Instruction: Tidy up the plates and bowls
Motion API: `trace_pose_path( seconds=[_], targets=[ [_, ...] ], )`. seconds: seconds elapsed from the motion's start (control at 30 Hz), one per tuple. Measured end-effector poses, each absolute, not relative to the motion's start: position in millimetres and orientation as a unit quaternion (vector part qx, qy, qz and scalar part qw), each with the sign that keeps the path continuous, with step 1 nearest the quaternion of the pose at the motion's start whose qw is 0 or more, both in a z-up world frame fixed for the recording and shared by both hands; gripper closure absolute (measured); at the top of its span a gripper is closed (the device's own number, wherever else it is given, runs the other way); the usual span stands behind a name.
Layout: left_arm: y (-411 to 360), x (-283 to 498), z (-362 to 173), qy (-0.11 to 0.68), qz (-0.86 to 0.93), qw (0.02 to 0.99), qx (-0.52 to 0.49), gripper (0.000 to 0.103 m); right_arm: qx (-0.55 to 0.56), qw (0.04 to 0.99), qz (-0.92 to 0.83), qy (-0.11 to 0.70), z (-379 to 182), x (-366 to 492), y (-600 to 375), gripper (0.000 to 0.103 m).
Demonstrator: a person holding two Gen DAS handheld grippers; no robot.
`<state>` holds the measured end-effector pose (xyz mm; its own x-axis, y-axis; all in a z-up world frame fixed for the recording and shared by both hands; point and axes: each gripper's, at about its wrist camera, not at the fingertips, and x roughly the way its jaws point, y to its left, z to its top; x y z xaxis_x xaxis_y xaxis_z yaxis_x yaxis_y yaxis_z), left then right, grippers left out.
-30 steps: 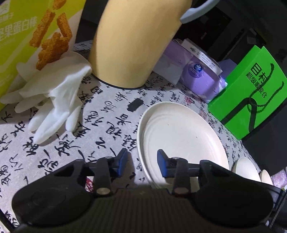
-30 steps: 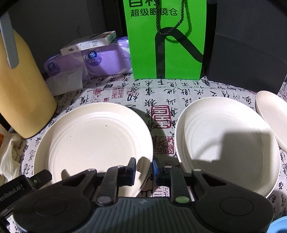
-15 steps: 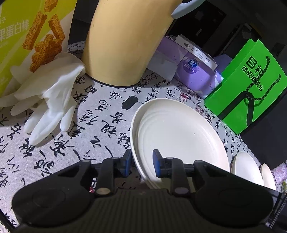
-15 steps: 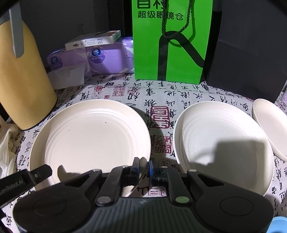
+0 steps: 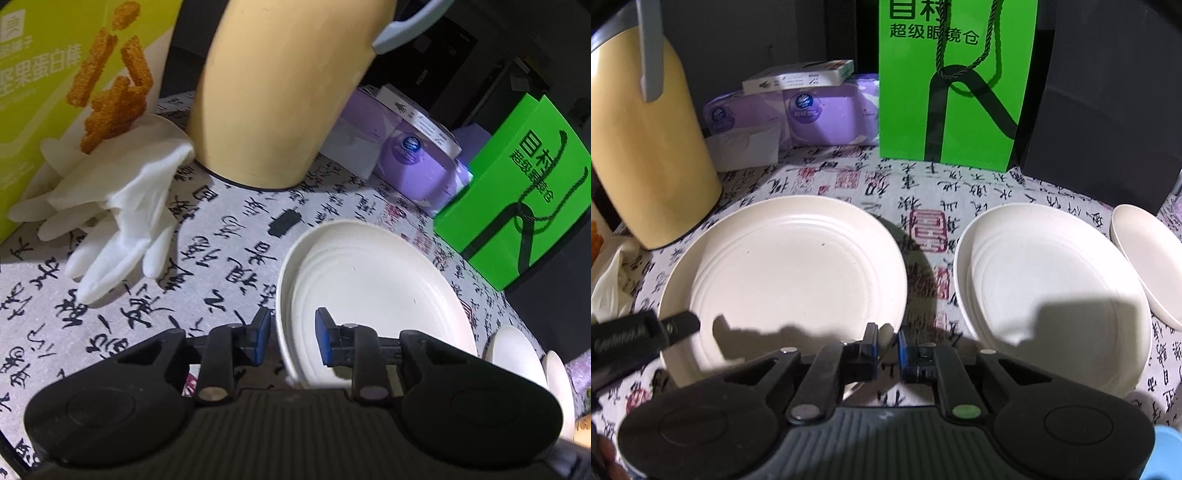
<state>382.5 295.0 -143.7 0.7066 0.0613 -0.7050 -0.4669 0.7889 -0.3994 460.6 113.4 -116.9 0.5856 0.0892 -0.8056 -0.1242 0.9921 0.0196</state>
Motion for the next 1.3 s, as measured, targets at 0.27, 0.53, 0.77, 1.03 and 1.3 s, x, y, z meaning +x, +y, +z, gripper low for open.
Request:
trace_pose_path(
  seconds=[0.27, 0.53, 0.77, 1.03, 1.3],
  targets=[
    [297.1, 381.1, -143.9, 0.353, 0.167, 0.876, -0.284, 0.070, -0.007, 0.886, 0.069, 0.459, -110.7, 451.9, 110.6, 0.088],
    [295.6, 381.7, -144.3, 0.352, 0.169, 0.876, -0.281, 0.059, 0.019, 0.892, 0.032, 0.451, -107.1, 487.4, 100.7, 0.083],
    [294.5, 382.4, -145.1, 0.352, 0.170, 0.879, -0.273, 0.059, -0.015, 0.888, 0.036, 0.458, -119.1, 495.7, 119.5, 0.084],
    [291.2, 384.0, -145.2, 0.353, 0.157, 0.883, -0.267, 0.060, -0.049, 0.889, 0.051, 0.453, -120.3, 486.6, 129.1, 0.089],
    [289.5, 383.5, -144.2, 0.349, 0.161, 0.887, -0.257, 0.061, -0.056, 0.896, 0.057, 0.438, -114.7, 475.7, 128.5, 0.093]
  ],
)
